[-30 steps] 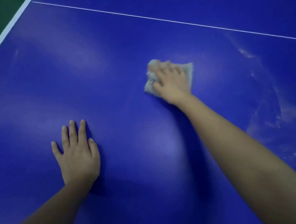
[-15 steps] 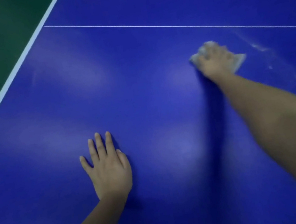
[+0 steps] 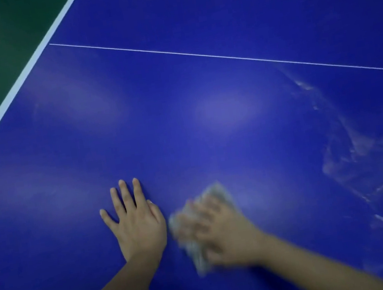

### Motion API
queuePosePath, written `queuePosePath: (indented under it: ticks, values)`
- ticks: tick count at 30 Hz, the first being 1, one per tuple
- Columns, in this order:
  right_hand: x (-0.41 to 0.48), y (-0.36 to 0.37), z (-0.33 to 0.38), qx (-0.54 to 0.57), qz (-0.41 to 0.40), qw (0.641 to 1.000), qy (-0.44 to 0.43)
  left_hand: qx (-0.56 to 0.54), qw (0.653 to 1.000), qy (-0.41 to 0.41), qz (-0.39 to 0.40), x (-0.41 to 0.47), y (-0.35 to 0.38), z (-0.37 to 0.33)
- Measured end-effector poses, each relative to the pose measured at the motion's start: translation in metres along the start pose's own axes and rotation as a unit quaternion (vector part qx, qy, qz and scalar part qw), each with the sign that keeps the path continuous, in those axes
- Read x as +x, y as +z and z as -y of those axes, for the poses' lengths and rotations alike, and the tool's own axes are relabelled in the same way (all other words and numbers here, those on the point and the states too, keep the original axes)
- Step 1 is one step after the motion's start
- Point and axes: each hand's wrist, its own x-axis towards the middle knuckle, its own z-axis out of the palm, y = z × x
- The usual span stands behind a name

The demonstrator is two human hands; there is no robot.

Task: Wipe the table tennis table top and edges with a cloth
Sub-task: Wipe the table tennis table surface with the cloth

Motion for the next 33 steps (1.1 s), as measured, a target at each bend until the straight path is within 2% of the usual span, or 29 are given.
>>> queuePosePath:
  ticks: [2, 5, 6, 7, 8, 9, 10, 11, 12, 13, 14, 16, 18, 20, 21, 23, 24, 26, 28, 29, 30, 31, 33]
  values:
    - [-0.047, 0.013, 0.048, -0.05, 0.052, 0.997, -0.028, 0.0, 1.0, 0.0, 0.005, 0.001, -0.001, -0.002]
    - [-0.09, 0.013, 0.054, -0.025, 0.05, 0.995, -0.078, -0.001, 1.0, 0.002, 0.014, 0.002, -0.003, -0.004]
    - [-0.1, 0.011, 0.053, -0.022, 0.052, 0.997, -0.056, -0.003, 1.0, 0.004, 0.015, 0.001, -0.003, -0.004]
    - [-0.106, 0.01, 0.049, -0.017, 0.043, 0.999, 0.011, -0.006, 1.0, 0.008, 0.016, 0.001, -0.003, -0.003]
    - [-0.108, 0.01, 0.043, -0.001, 0.017, 0.993, 0.118, -0.01, 1.0, 0.01, 0.016, 0.0, -0.003, -0.003]
    - [-0.106, 0.012, 0.041, 0.012, -0.02, 0.968, 0.25, -0.016, 1.0, 0.013, 0.016, 0.0, -0.003, -0.001]
    - [-0.098, 0.011, 0.04, 0.031, -0.041, 0.927, 0.371, -0.024, 0.999, 0.016, 0.016, 0.0, -0.003, 0.0]
    - [-0.085, 0.012, 0.046, 0.048, -0.051, 0.892, 0.446, -0.033, 0.999, 0.019, 0.016, 0.0, -0.004, 0.001]
    - [-0.068, 0.011, 0.059, 0.05, -0.048, 0.874, 0.481, -0.043, 0.999, 0.022, 0.017, 0.0, -0.005, 0.002]
    - [-0.053, 0.01, 0.074, 0.042, -0.05, 0.877, 0.475, -0.053, 0.998, 0.024, 0.019, 0.0, -0.006, 0.003]
    - [-0.039, 0.013, 0.095, 0.032, -0.055, 0.896, 0.439, -0.063, 0.998, 0.025, 0.02, 0.001, -0.007, 0.004]
    - [-0.022, 0.023, 0.156, 0.045, -0.03, 0.95, 0.306, -0.075, 0.997, 0.029, 0.021, 0.001, -0.009, 0.006]
    - [-0.03, 0.03, 0.203, 0.08, 0.0, 0.98, 0.184, -0.075, 0.996, 0.035, 0.022, 0.001, -0.009, 0.009]
    - [-0.058, 0.033, 0.208, 0.08, 0.012, 0.982, 0.173, -0.068, 0.997, 0.042, 0.022, 0.0, -0.008, 0.01]
    - [-0.075, 0.035, 0.201, 0.063, 0.001, 0.977, 0.202, -0.066, 0.997, 0.043, 0.021, 0.0, -0.008, 0.011]
    - [-0.121, 0.034, 0.18, 0.065, -0.006, 0.935, 0.349, -0.065, 0.996, 0.051, 0.024, -0.002, -0.007, 0.009]
    - [-0.147, 0.034, 0.169, 0.071, -0.019, 0.892, 0.447, -0.061, 0.996, 0.052, 0.027, -0.003, -0.007, 0.008]
    - [-0.195, 0.034, 0.151, 0.081, -0.042, 0.772, 0.629, -0.048, 0.997, 0.054, 0.028, -0.004, -0.007, 0.006]
    - [-0.215, 0.034, 0.146, 0.101, -0.056, 0.66, 0.742, -0.039, 0.997, 0.054, 0.031, -0.004, -0.007, 0.005]
    - [-0.211, 0.035, 0.147, 0.1, -0.066, 0.633, 0.765, -0.037, 0.997, 0.054, 0.033, -0.003, -0.007, 0.005]
    - [-0.201, 0.035, 0.151, 0.093, -0.075, 0.632, 0.765, -0.035, 0.997, 0.055, 0.035, -0.003, -0.007, 0.005]
    - [-0.187, 0.035, 0.158, 0.083, -0.076, 0.657, 0.745, -0.034, 0.997, 0.057, 0.037, -0.003, -0.007, 0.005]
    - [-0.157, 0.033, 0.179, 0.081, -0.066, 0.743, 0.661, -0.03, 0.997, 0.057, 0.042, -0.003, -0.007, 0.006]
